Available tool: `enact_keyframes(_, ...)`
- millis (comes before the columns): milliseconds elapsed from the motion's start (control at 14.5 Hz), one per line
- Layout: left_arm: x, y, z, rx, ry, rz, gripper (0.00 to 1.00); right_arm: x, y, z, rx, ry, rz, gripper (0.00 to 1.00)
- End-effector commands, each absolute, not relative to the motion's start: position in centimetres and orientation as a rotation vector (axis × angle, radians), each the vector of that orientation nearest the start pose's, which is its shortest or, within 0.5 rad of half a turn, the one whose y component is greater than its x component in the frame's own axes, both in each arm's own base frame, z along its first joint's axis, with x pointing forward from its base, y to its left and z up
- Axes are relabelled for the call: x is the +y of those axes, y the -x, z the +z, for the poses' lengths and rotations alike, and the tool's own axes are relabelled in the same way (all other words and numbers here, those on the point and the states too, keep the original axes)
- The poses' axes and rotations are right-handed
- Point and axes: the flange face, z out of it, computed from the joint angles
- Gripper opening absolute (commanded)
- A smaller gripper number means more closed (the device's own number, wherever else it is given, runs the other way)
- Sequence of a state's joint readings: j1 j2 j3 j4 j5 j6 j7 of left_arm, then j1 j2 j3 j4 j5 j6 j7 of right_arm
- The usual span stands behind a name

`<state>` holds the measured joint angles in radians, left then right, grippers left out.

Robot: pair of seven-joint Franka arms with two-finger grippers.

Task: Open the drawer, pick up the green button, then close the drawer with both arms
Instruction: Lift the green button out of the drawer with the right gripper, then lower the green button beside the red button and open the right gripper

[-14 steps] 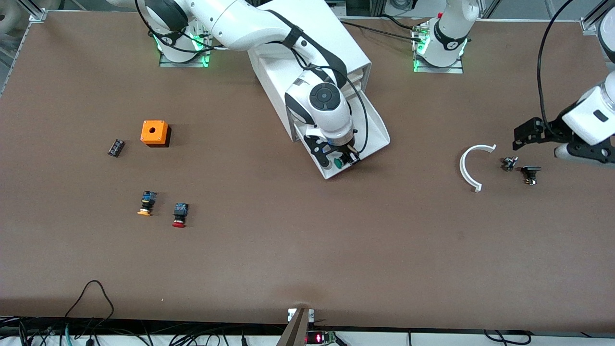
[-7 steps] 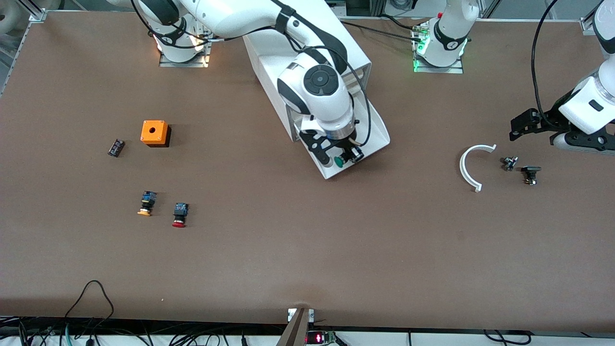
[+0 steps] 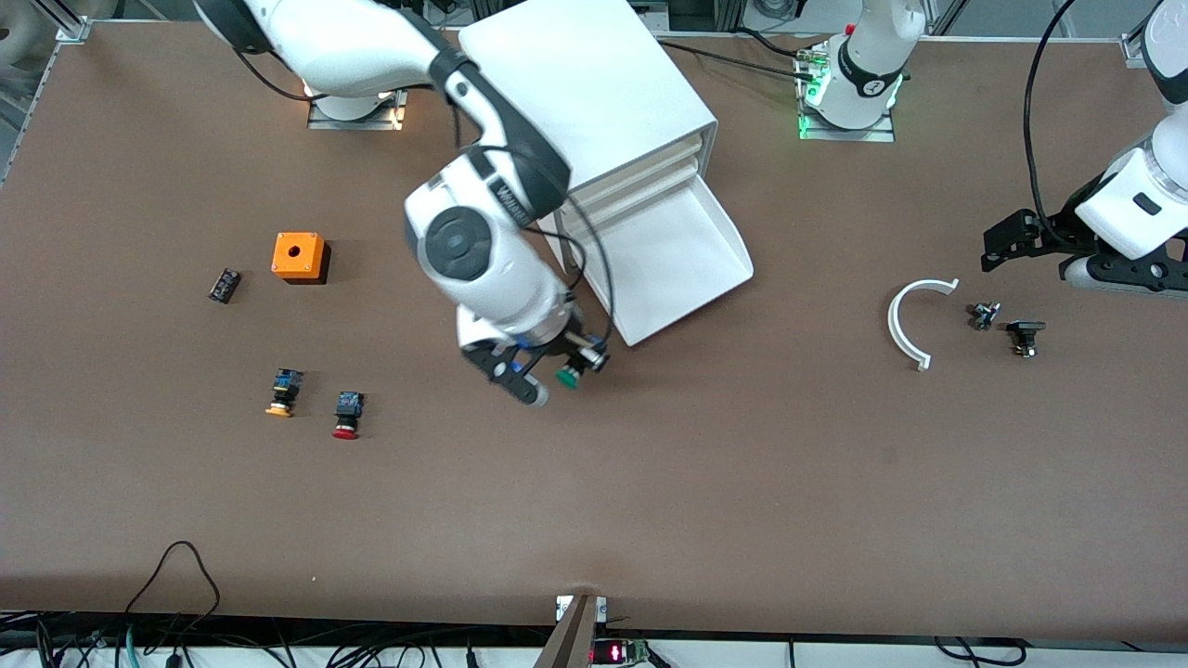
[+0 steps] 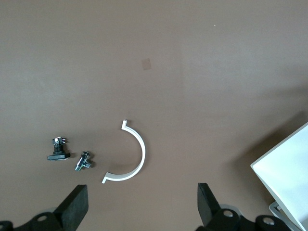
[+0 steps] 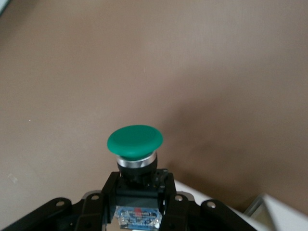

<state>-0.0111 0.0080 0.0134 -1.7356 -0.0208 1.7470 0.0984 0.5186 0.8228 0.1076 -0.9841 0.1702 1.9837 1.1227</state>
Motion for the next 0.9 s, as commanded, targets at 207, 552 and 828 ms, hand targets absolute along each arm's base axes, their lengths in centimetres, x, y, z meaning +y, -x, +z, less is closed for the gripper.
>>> enact_keyframes(207,-0.5,-55.9,56.1,0.136,3.176,-0.020,1.00,33.5,-69.2,38.4,0.387,2.860,0.166,0.00)
enact_keyframes(552,-0.5,-55.9,56.1,0.138,3.178,-0.017,1.00,22.9,-72.0,34.1,0.177,2.906,0.232,0.00)
enact_keyframes(828,-0.4,-55.8,56.1,0.143,3.176,-0.015,1.00,19.7,-72.2,29.9,0.114,2.934,0.225,0.00)
